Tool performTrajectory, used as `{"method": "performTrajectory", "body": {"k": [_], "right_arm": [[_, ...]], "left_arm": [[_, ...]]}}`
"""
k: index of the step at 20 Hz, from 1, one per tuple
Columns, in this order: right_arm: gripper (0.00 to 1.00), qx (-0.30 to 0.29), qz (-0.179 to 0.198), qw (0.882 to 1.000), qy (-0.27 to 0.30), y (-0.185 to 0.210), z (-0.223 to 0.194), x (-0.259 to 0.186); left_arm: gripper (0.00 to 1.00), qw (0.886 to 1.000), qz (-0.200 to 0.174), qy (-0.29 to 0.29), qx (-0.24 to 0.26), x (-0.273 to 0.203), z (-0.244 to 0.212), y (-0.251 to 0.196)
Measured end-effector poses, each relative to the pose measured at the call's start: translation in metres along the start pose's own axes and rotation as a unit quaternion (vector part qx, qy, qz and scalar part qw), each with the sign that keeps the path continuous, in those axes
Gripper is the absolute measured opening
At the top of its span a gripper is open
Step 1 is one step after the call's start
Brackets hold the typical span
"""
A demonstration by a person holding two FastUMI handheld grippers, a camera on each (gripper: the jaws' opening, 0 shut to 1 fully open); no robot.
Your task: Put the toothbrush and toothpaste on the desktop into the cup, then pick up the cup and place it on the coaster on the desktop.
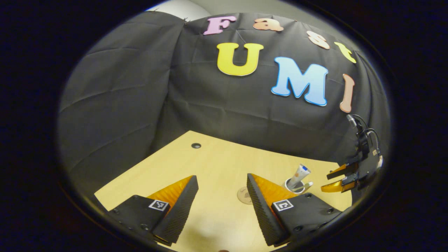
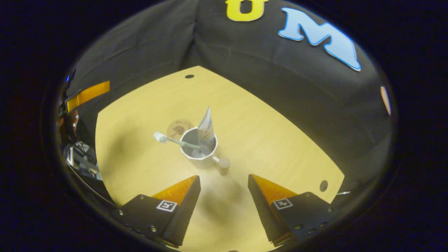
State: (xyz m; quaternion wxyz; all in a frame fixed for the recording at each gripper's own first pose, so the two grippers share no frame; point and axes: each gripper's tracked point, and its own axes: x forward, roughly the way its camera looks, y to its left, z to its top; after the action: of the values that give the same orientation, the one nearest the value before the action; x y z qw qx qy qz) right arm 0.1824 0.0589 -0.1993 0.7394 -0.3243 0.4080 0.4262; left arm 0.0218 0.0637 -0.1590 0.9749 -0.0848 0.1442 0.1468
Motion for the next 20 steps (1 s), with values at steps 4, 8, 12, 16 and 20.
{"method": "performTrajectory", "body": {"k": [4, 8, 12, 16, 20], "right_arm": [[0.83, -0.057, 0.019, 0.997, 0.045, -0.004, 0.008, 0.032], [0.83, -0.091, 0.034, 0.993, 0.072, -0.003, 0.017, 0.055], [0.83, -0.109, 0.053, 0.988, 0.092, 0.000, 0.020, 0.069], [0.83, -0.122, 0.076, 0.984, 0.109, 0.009, 0.016, 0.081], [0.56, -0.126, 0.077, 0.982, 0.119, 0.008, 0.010, 0.096]], "left_arm": [[0.92, 0.999, 0.038, 0.004, -0.008, -0.010, -0.003, 0.038], [0.92, 0.997, 0.075, 0.010, -0.022, -0.015, -0.005, 0.075], [0.92, 0.994, 0.100, 0.018, -0.034, -0.016, -0.011, 0.097], [0.93, 0.993, 0.110, 0.026, -0.038, -0.014, -0.015, 0.106], [0.93, 0.992, 0.111, 0.033, -0.040, -0.009, -0.018, 0.104]]}}
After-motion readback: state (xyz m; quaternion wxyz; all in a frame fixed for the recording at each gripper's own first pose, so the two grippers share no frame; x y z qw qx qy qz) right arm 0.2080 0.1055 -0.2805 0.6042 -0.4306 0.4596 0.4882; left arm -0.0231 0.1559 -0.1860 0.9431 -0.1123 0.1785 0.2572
